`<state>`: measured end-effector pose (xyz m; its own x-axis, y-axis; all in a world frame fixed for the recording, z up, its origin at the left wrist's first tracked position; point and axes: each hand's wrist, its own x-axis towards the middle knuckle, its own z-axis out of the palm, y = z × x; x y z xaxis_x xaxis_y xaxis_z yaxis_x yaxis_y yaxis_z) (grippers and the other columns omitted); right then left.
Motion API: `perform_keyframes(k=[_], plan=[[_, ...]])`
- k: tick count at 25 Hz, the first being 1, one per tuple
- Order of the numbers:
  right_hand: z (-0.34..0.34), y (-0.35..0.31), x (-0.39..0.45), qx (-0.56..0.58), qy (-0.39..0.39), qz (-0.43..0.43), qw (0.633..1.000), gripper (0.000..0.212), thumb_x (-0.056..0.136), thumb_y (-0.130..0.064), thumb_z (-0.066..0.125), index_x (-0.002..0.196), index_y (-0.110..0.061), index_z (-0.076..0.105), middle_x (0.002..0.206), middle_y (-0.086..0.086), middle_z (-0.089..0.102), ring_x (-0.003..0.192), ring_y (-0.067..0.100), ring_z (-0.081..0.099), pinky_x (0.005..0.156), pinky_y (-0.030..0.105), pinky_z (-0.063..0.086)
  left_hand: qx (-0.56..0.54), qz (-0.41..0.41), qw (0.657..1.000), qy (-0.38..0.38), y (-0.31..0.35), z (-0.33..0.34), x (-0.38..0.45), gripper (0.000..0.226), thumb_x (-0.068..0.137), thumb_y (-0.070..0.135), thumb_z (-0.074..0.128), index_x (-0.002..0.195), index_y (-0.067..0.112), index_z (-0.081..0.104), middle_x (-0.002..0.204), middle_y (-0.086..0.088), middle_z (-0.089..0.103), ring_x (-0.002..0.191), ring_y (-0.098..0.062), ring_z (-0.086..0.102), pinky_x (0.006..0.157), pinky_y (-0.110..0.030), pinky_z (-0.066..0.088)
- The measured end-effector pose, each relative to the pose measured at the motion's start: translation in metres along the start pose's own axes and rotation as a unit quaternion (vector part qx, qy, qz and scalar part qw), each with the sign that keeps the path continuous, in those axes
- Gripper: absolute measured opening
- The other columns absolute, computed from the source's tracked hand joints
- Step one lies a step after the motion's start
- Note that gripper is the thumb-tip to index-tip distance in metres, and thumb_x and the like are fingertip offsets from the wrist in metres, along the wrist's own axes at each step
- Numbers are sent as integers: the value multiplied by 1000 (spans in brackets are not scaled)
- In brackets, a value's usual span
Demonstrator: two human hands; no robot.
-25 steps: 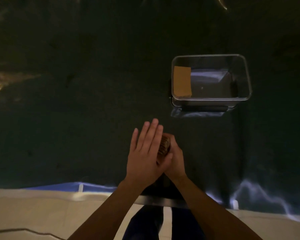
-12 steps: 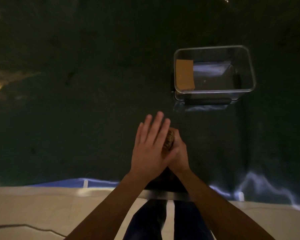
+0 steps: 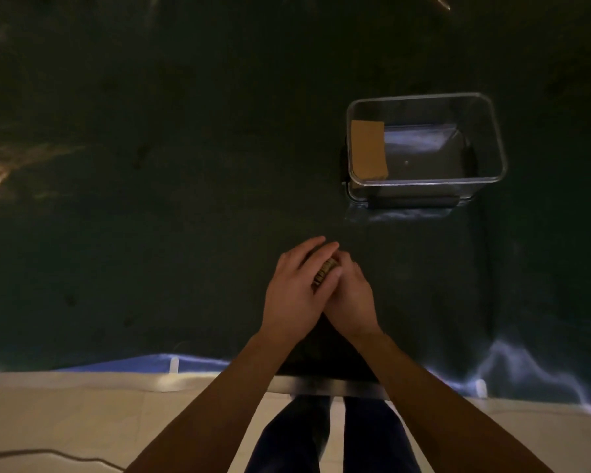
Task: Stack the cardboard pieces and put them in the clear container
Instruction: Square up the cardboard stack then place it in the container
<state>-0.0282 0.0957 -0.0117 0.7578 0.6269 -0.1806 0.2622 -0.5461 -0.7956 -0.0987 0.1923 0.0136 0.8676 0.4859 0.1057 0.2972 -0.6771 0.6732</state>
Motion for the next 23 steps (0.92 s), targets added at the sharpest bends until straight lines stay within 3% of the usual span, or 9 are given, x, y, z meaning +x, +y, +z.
perform_keyframes(k=[3,6,10,14,17,20,23], plan=[[-17,-21,23,-214,-58,-99,970,48,81,-32,69,121,-20,44,114,6,63,104,26,58,85,43,49,-177,-102,978,38,-21,-11,8,32,93,36,59,123,26,66,127,6,65,118,-2,58,101,-19,45],[-15,-47,46,-383,-162,-99,904,58,82,-31,68,131,-19,40,123,11,59,115,33,53,96,52,43,-182,-208,960,46,-42,-10,3,28,96,36,56,123,28,62,118,6,68,110,-9,63,96,-25,50],[11,-58,57,-413,-221,-77,880,56,80,-31,68,129,-19,43,128,12,55,121,34,50,102,55,39,-101,-245,964,38,-62,1,-7,49,92,56,41,130,27,51,122,-1,65,110,-16,60,93,-32,47],[5,-30,49,-384,-155,-112,903,65,77,-41,69,132,-25,38,132,9,50,119,32,49,97,56,42,-80,-224,970,48,-63,9,-3,51,94,53,37,126,17,53,119,-6,65,108,-21,60,95,-47,50],[4,-9,36,-383,-102,-145,906,65,77,-46,69,132,-28,39,124,8,54,109,31,52,81,48,52,-96,-205,973,43,-61,8,-6,52,95,52,36,127,16,53,118,-5,66,108,-21,61,94,-49,50],[6,-7,37,-363,-90,-143,916,61,76,-45,72,126,-29,42,118,5,56,103,27,54,65,39,55,-133,-214,967,34,-67,1,-13,61,97,56,31,146,22,40,146,-2,52,132,-15,48,110,-35,40],[5,-6,41,-351,-97,-145,920,60,77,-47,71,126,-31,39,119,4,55,104,26,54,65,38,54,-284,-286,900,167,-73,-11,-14,64,98,56,31,155,29,27,159,9,34,139,5,34,105,-8,29]])
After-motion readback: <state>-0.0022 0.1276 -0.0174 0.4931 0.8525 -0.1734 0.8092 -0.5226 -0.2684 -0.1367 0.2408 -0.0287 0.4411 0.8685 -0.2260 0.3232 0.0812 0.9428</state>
